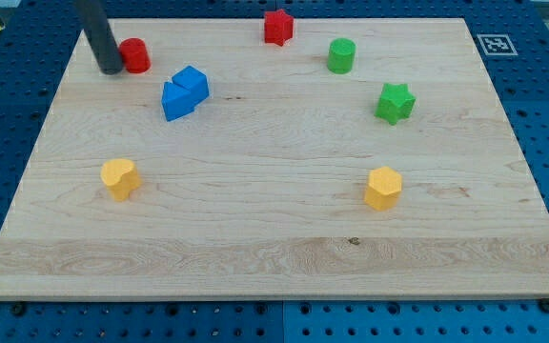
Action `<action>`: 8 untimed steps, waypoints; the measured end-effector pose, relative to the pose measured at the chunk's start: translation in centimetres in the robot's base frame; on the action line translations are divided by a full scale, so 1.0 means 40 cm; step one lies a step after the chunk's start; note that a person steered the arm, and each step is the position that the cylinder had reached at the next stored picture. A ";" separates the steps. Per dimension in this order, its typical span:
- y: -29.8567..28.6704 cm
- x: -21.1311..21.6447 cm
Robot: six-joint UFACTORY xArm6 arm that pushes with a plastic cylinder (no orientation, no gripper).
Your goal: Push the red circle into red star
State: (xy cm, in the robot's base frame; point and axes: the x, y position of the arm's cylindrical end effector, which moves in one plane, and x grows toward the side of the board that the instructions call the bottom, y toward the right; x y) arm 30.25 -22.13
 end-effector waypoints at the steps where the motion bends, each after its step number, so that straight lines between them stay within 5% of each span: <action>1: 0.055 -0.030; 8: 0.170 -0.162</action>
State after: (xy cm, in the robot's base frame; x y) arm 23.77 -15.34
